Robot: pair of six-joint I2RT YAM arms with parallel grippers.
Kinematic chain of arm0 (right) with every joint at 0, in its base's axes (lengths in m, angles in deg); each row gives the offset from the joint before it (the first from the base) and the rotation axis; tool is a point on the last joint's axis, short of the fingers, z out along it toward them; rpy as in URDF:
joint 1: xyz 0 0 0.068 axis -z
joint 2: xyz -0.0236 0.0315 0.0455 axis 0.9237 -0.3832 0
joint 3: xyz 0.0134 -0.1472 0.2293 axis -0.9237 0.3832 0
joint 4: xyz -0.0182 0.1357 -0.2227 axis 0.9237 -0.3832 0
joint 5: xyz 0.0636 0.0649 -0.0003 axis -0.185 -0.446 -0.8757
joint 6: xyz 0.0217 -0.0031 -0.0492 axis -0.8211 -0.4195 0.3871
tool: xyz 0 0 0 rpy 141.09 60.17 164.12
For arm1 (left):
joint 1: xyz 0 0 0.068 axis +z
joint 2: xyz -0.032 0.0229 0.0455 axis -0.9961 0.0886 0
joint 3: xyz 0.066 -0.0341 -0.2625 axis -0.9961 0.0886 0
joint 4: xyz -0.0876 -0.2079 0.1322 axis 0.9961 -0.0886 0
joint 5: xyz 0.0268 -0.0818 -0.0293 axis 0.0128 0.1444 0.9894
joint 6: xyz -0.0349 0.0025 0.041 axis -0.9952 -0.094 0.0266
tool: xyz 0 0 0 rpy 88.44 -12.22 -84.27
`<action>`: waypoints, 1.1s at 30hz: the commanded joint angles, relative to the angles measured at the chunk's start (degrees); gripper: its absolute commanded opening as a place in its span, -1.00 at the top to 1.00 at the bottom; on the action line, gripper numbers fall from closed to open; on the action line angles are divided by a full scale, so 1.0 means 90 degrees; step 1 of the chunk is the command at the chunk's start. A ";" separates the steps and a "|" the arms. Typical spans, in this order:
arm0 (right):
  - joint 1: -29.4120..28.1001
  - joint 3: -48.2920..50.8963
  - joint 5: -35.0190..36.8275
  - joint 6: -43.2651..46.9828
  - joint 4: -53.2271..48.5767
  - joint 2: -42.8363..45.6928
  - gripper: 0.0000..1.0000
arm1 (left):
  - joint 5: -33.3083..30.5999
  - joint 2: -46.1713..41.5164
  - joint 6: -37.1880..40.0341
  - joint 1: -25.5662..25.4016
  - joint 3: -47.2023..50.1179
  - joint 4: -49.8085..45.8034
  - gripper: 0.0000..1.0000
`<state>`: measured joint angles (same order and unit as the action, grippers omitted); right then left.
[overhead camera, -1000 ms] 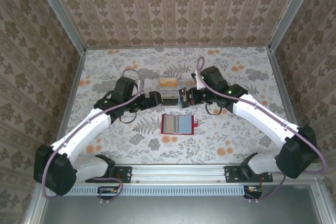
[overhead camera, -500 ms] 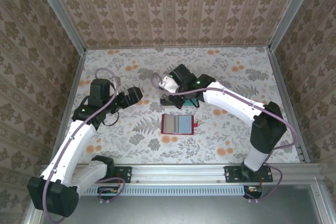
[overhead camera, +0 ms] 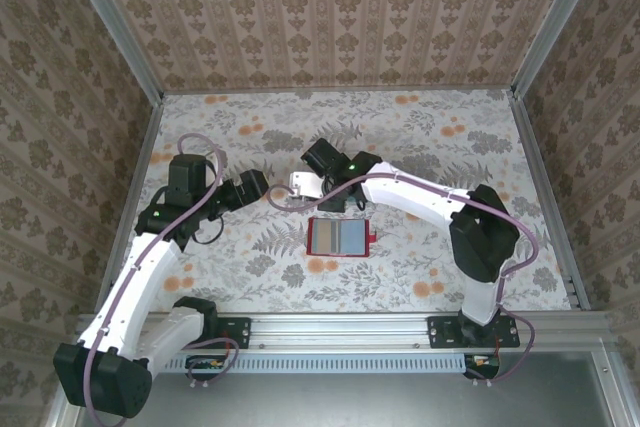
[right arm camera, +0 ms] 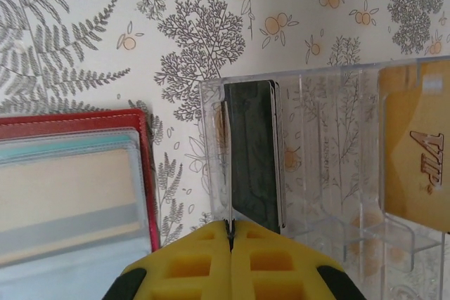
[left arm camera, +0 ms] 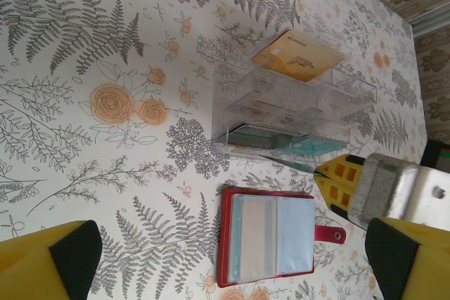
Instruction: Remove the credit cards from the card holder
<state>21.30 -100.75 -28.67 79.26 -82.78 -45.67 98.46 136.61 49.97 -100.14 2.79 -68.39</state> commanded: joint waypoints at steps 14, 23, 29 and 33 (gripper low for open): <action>0.0033 -0.0399 0.0467 0.0565 0.0471 -0.0779 1.00 | -0.0162 -0.0243 0.0166 0.0178 0.0013 -0.0321 -1.00; 0.0148 -0.0448 0.0329 0.0388 0.0537 -0.1014 1.00 | -0.0183 -0.0301 0.0175 0.0246 -0.0015 -0.0403 -1.00; 0.0163 -0.0488 0.0338 0.0333 0.0532 -0.1178 1.00 | -0.0192 -0.0327 0.0188 0.0266 -0.0019 -0.0442 -1.00; 0.0169 -0.0513 0.0369 0.0258 0.0532 -0.1235 0.79 | -0.0172 -0.0337 0.0188 0.0269 -0.0003 -0.0442 -1.00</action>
<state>22.39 -103.52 -25.55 82.58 -78.28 -55.94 97.34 134.62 50.27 -98.30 2.79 -71.38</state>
